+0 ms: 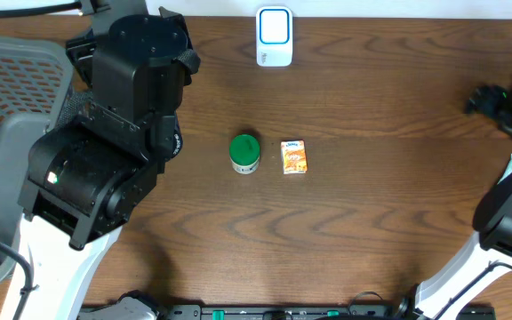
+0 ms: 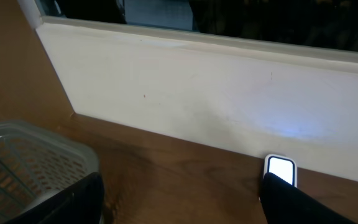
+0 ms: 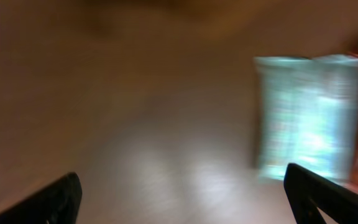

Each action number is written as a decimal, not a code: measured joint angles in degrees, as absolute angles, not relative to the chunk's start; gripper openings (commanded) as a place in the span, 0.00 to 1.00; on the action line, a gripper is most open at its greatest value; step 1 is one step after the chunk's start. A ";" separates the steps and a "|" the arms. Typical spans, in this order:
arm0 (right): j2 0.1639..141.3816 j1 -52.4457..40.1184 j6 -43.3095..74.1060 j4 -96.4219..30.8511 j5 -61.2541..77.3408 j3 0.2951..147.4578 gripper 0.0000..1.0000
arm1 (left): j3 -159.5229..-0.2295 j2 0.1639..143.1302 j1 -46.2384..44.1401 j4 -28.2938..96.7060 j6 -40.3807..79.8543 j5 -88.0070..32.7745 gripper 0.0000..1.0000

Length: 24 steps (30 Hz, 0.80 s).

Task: Scan the item barcode
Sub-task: 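Move the mint-green pack right and drop it at the table edge, then reach the right gripper down to the orange-and-white tissue pack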

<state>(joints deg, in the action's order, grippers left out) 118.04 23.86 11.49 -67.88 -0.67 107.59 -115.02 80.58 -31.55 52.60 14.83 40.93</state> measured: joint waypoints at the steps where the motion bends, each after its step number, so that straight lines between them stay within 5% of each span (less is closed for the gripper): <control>1: 117.54 22.37 11.51 -68.71 4.16 108.40 0.99 | -115.02 80.58 -31.55 52.58 14.85 40.93 0.80; 3: 116.92 18.55 12.49 -68.97 13.63 108.95 0.99 | -115.02 80.58 -31.55 52.58 14.83 40.91 0.80; 4: 116.92 16.69 14.00 -69.01 17.21 108.95 0.84 | -115.02 80.58 -31.55 52.58 14.85 40.93 0.80; 7: 116.97 9.82 20.03 -68.34 25.98 106.91 0.05 | -115.02 80.58 -31.55 52.71 14.85 40.91 0.80; 24: 117.14 -26.35 29.21 -38.72 28.56 85.23 0.01 | -115.02 80.58 -31.55 52.95 14.83 40.91 0.80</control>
